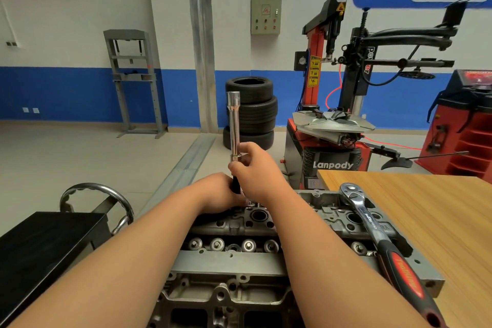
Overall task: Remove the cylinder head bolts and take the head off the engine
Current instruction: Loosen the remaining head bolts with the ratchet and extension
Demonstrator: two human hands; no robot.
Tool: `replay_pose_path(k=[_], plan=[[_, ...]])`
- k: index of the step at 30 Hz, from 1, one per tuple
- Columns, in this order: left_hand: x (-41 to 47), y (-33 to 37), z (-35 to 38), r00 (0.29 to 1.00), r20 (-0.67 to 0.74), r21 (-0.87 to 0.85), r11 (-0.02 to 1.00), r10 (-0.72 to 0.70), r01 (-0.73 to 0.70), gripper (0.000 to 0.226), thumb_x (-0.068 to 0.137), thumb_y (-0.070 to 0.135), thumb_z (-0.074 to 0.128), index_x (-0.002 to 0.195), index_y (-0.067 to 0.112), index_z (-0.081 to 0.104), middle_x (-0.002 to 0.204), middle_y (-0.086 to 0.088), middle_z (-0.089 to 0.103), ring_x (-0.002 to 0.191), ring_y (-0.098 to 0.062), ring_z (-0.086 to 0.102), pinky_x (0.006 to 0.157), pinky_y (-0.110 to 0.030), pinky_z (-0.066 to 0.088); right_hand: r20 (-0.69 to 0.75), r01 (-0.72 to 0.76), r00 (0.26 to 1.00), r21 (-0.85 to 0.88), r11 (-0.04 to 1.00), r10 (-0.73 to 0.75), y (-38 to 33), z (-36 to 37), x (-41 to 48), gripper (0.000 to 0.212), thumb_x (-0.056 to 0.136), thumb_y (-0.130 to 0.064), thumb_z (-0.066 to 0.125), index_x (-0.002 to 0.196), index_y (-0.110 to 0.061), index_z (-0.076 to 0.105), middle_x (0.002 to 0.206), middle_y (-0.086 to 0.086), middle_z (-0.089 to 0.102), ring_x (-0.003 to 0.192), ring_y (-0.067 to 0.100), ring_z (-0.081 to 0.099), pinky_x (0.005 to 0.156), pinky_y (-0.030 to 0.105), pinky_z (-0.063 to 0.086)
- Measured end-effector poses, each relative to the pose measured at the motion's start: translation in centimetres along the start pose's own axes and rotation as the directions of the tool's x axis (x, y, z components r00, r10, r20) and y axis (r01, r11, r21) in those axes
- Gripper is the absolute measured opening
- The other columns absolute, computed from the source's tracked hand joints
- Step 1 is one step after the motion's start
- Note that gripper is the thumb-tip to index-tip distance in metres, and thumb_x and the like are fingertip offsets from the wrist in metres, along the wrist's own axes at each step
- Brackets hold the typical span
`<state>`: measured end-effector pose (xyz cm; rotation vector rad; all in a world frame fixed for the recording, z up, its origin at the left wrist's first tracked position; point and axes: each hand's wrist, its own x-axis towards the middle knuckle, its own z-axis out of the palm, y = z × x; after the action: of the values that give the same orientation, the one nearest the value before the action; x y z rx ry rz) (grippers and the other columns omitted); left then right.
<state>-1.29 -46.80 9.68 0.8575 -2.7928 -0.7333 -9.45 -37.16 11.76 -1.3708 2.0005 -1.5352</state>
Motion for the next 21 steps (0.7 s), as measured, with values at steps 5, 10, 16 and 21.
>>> replay_pose_path(k=[5, 10, 16, 21], plan=[[-0.16, 0.14, 0.17, 1.000, 0.012, -0.040, 0.999, 0.010, -0.010, 0.018, 0.083, 0.038, 0.065, 0.092, 0.023, 0.070, 0.089, -0.001, 0.069, 0.085, -0.017, 0.064, 0.085, -0.039, 0.053, -0.010, -0.013, 1.000, 0.004, 1.000, 0.013, 0.35, 0.06, -0.14, 0.040, 0.086, -0.033, 0.066, 0.116, -0.029, 0.040, 0.093, -0.012, 0.058, 0.076, -0.001, 0.056, 0.058, 0.013, 0.038], [-0.26, 0.07, 0.25, 0.998, -0.020, -0.017, 0.998, -0.063, 0.063, 0.018, 0.081, 0.043, 0.066, 0.081, 0.025, 0.069, 0.079, 0.002, 0.068, 0.074, -0.015, 0.062, 0.069, -0.030, 0.048, -0.117, -0.024, 0.993, 0.017, 1.000, 0.026, 0.60, -0.09, 0.16, 0.030, 0.085, -0.028, 0.068, 0.108, -0.023, 0.051, 0.089, -0.007, 0.066, 0.083, 0.011, 0.065, 0.077, 0.031, 0.053], [-0.48, 0.14, 0.36, 0.999, -0.033, -0.057, 0.998, -0.034, 0.032, 0.026, 0.077, 0.044, 0.065, 0.092, 0.024, 0.069, 0.088, 0.000, 0.069, 0.085, -0.017, 0.064, 0.084, -0.039, 0.053, -0.025, -0.012, 1.000, 0.041, 0.999, 0.013, 0.41, 0.08, -0.03, 0.044, 0.085, -0.031, 0.064, 0.123, -0.022, 0.043, 0.093, -0.009, 0.061, 0.084, 0.006, 0.061, 0.069, 0.022, 0.045], [-0.50, 0.18, 0.51, 0.997, -0.057, -0.006, 0.998, -0.055, 0.055, 0.025, 0.080, 0.046, 0.064, 0.085, 0.022, 0.069, 0.081, -0.001, 0.068, 0.078, -0.017, 0.063, 0.079, -0.038, 0.054, -0.103, 0.002, 0.995, -0.065, 0.998, -0.009, 0.46, 0.06, 0.01, 0.040, 0.084, -0.038, 0.069, 0.116, -0.023, 0.049, 0.086, -0.005, 0.065, 0.082, 0.009, 0.062, 0.073, 0.027, 0.050]])
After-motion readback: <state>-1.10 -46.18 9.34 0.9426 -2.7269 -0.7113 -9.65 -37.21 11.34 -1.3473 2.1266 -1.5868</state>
